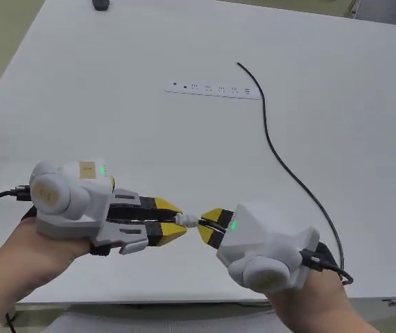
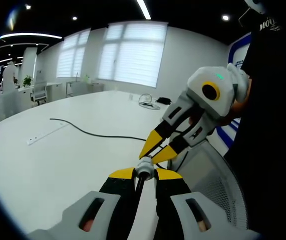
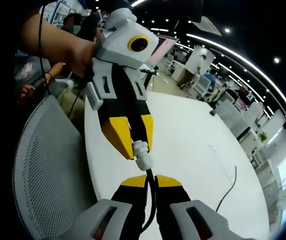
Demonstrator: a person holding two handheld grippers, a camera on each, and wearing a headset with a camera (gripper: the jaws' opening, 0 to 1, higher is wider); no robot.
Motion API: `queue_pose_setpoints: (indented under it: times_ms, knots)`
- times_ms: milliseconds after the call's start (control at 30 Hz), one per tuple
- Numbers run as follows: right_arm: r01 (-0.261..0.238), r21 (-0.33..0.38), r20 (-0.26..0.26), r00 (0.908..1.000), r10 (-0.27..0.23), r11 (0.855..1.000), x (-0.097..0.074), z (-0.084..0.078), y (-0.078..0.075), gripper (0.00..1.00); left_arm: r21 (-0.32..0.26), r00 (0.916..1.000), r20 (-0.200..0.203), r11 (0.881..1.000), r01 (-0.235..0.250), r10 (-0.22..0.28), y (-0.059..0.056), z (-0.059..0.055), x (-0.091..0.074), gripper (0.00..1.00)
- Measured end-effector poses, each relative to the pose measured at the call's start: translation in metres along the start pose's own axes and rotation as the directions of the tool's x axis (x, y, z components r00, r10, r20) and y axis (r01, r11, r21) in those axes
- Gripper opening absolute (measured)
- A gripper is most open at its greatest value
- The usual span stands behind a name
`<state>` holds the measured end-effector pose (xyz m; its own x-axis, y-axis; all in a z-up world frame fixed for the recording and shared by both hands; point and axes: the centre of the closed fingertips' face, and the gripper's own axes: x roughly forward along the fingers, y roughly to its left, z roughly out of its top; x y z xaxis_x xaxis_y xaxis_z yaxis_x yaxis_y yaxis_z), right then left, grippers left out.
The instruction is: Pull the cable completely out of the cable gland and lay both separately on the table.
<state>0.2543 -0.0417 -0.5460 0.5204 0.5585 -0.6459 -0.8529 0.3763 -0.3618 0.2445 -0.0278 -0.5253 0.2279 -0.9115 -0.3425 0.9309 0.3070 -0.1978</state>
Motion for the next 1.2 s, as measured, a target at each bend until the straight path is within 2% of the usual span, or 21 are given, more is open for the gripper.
queue_pose_setpoints:
  times_ms: [267, 400, 567, 667, 767, 867, 900, 933, 967, 1067, 1200]
  knots:
    - [0.033, 0.123, -0.020, 0.9993, -0.031, 0.992, -0.002, -0.017, -0.013, 0.00, 0.000, 0.9999, 0.016, 1.000, -0.002, 0.002, 0.003, 0.004, -0.004, 0.15]
    - [0.039, 0.235, -0.010, 0.9992, -0.038, 0.971, -0.001, -0.023, -0.017, 0.00, 0.001, 0.9998, 0.019, 1.000, -0.004, 0.004, 0.003, 0.005, -0.004, 0.15]
    - [0.039, 0.390, -0.013, 0.9992, -0.037, 0.920, 0.002, -0.039, -0.022, 0.01, 0.004, 0.9998, 0.018, 1.000, -0.006, 0.005, 0.004, 0.006, -0.004, 0.15]
    - [0.048, 0.423, -0.028, 0.9988, -0.040, 0.905, 0.003, -0.049, -0.025, 0.01, 0.007, 0.9998, 0.018, 1.000, -0.008, 0.007, 0.004, 0.007, -0.005, 0.15]
    - [0.053, 0.510, -0.039, 0.9985, -0.039, 0.859, 0.005, -0.062, -0.027, 0.01, 0.006, 0.9998, 0.016, 1.000, -0.008, 0.008, 0.004, 0.006, -0.005, 0.15]
    - [0.066, 0.552, -0.051, 0.9977, -0.045, 0.831, 0.007, -0.075, -0.032, 0.01, 0.006, 0.9998, 0.018, 1.000, -0.008, 0.008, 0.003, 0.007, -0.004, 0.15]
    - [0.073, 0.571, -0.053, 0.9972, -0.052, 0.818, 0.007, -0.079, -0.035, 0.01, 0.006, 0.9997, 0.021, 1.000, -0.009, 0.009, 0.003, 0.008, -0.004, 0.15]
    - [0.078, 0.604, -0.054, 0.9969, -0.057, 0.793, 0.007, -0.082, -0.037, 0.01, 0.005, 0.9997, 0.021, 1.000, -0.009, 0.009, 0.004, 0.008, -0.004, 0.15]
    - [0.085, 0.621, -0.059, 0.9964, -0.061, 0.779, 0.007, -0.085, -0.039, 0.01, 0.005, 0.9997, 0.021, 1.000, -0.010, 0.010, 0.004, 0.008, -0.004, 0.15]
    - [0.095, 0.638, -0.065, 0.9954, -0.070, 0.764, 0.006, -0.090, -0.045, 0.01, 0.006, 0.9997, 0.023, 1.000, -0.012, 0.012, 0.004, 0.009, -0.004, 0.15]
    - [0.111, 0.679, -0.069, 0.9938, -0.087, 0.726, 0.006, -0.097, -0.049, 0.01, 0.010, 0.9996, 0.028, 1.000, -0.009, 0.009, 0.004, 0.011, -0.004, 0.15]
